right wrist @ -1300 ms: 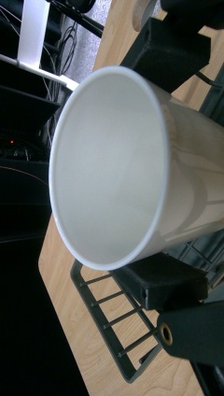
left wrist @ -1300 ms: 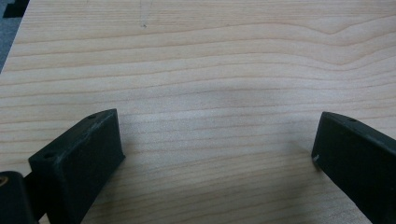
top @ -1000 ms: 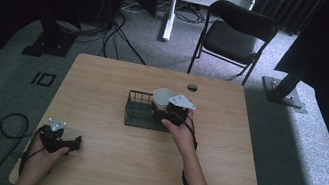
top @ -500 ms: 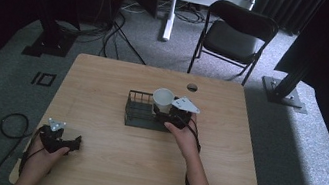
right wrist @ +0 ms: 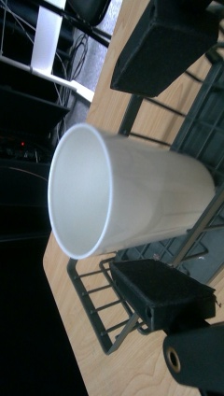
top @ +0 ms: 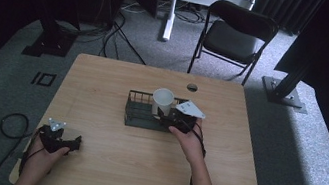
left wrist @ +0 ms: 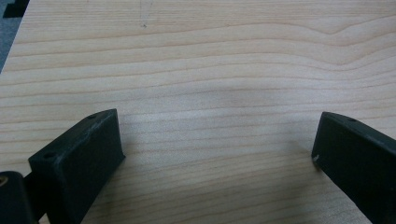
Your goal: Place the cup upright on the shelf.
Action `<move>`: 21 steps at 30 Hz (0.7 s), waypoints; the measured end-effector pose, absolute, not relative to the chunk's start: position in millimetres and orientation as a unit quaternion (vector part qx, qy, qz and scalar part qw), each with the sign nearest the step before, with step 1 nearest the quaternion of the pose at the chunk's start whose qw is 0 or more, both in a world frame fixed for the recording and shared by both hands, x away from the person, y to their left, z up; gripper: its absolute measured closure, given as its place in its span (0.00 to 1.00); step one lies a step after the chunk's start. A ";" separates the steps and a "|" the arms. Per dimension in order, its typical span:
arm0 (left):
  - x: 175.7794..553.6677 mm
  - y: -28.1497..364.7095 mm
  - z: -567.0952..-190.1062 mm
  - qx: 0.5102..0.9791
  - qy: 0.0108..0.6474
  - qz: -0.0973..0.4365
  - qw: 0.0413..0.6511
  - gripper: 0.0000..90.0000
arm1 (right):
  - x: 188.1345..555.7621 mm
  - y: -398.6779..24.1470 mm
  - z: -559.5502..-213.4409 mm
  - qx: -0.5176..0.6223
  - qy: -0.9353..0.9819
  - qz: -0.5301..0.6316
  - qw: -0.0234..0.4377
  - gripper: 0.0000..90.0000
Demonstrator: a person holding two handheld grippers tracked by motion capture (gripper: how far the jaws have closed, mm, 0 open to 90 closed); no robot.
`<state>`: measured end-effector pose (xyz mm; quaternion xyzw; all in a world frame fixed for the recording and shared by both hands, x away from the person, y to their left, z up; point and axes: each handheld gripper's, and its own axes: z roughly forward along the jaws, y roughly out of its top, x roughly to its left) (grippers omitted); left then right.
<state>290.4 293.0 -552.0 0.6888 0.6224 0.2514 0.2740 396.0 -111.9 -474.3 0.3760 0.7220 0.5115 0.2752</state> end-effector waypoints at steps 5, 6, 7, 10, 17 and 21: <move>290.4 293.0 -552.0 0.689 0.622 0.251 0.274 0.02 | 391.1 -119.2 -475.8 0.383 0.718 0.513 0.273 0.13; 290.4 293.0 -552.1 0.689 0.622 0.251 0.274 0.02 | 390.2 -120.7 -475.9 0.382 0.719 0.512 0.275 0.13; 290.4 293.0 -552.0 0.689 0.622 0.251 0.274 0.02 | 389.5 -122.2 -476.1 0.382 0.719 0.510 0.277 0.13; 290.4 293.0 -552.0 0.689 0.622 0.251 0.274 0.02 | 387.8 -125.2 -475.9 0.381 0.721 0.509 0.278 0.13; 290.5 293.0 -552.1 0.689 0.622 0.252 0.275 0.02 | 380.3 -138.9 -476.1 0.381 0.720 0.505 0.286 0.13; 290.5 292.9 -552.1 0.688 0.622 0.252 0.275 0.02 | 375.6 -148.4 -476.8 0.386 0.716 0.504 0.290 0.13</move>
